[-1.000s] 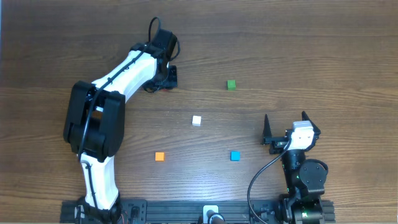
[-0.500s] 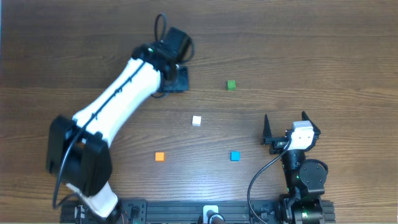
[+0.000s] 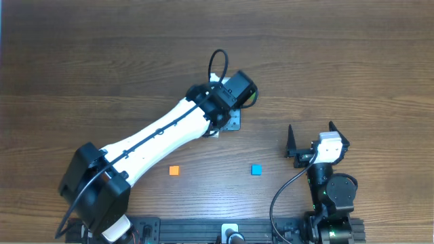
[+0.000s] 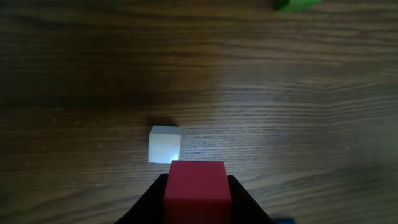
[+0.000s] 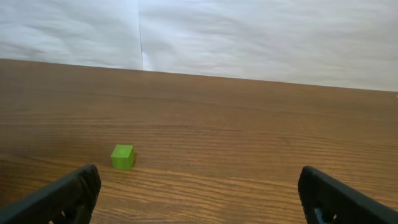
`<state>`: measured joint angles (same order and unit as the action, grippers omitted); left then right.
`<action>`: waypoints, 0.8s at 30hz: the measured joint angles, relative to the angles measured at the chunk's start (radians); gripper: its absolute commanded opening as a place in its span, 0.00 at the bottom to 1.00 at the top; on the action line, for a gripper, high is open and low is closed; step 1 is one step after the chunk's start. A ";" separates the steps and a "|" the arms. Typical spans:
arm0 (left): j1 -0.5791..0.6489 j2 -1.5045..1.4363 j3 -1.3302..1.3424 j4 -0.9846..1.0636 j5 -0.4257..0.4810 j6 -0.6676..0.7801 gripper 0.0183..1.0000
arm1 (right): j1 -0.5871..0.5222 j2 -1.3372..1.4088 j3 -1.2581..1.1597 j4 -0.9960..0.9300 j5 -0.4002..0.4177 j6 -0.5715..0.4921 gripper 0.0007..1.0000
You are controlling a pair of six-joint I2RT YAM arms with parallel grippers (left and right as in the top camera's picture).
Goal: Stack Cubes
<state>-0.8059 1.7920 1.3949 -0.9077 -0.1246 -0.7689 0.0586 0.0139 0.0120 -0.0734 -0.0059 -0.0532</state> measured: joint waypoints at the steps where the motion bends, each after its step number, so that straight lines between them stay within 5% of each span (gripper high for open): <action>1: 0.000 0.000 -0.016 0.005 0.000 -0.009 0.03 | 0.000 0.000 0.000 0.000 0.000 0.000 0.99; 24: 0.038 0.055 -0.120 0.106 0.000 -0.037 0.03 | 0.000 0.000 0.000 0.000 0.000 0.001 0.99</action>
<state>-0.7681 1.8465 1.2751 -0.8021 -0.1249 -0.8062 0.0586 0.0139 0.0120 -0.0734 -0.0063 -0.0525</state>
